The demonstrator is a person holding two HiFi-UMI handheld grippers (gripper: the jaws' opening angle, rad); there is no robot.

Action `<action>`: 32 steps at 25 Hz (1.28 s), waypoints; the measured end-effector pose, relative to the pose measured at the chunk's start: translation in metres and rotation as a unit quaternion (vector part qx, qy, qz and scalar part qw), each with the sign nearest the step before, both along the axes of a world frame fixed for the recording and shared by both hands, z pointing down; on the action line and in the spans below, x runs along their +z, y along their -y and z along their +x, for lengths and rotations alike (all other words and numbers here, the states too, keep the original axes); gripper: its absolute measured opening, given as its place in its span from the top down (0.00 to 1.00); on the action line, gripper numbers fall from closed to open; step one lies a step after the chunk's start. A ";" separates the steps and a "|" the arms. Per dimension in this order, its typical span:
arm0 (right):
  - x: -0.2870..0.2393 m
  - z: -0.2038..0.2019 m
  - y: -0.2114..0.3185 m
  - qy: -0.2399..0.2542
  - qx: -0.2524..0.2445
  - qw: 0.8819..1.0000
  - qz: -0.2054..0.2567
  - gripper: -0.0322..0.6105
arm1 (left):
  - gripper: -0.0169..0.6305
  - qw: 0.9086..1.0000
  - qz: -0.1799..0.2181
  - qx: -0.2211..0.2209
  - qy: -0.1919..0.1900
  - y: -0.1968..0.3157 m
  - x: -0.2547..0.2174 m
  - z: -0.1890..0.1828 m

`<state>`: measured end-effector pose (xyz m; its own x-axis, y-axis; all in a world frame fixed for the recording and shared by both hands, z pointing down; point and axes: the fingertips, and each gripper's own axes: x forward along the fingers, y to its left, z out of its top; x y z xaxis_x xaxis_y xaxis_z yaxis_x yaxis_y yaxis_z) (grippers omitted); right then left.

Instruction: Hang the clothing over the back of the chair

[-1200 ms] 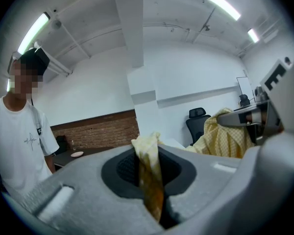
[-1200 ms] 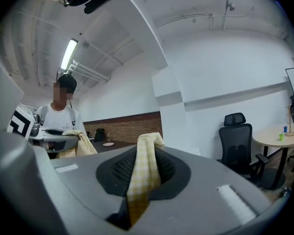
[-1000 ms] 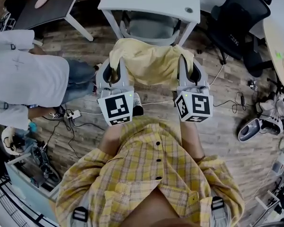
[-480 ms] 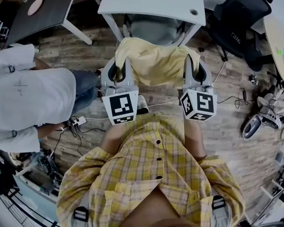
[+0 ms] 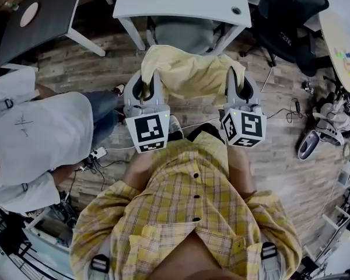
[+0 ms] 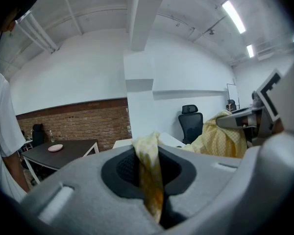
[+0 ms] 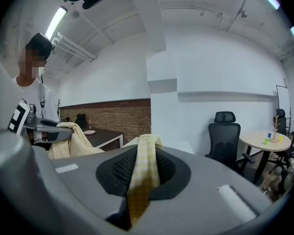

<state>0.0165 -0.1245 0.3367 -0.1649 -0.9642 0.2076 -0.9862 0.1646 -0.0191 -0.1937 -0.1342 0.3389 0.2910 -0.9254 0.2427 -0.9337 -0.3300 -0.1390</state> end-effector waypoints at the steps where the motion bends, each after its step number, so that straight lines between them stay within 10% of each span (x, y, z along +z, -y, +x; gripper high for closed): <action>1: 0.002 -0.001 0.002 -0.004 0.000 1.000 -0.003 0.89 | 0.92 1.000 -0.003 0.001 -0.001 0.003 0.002 0.000; 32: 0.165 0.035 0.067 -0.004 0.000 0.988 -0.153 0.89 | 0.92 0.985 -0.147 0.014 0.089 0.060 0.151 0.034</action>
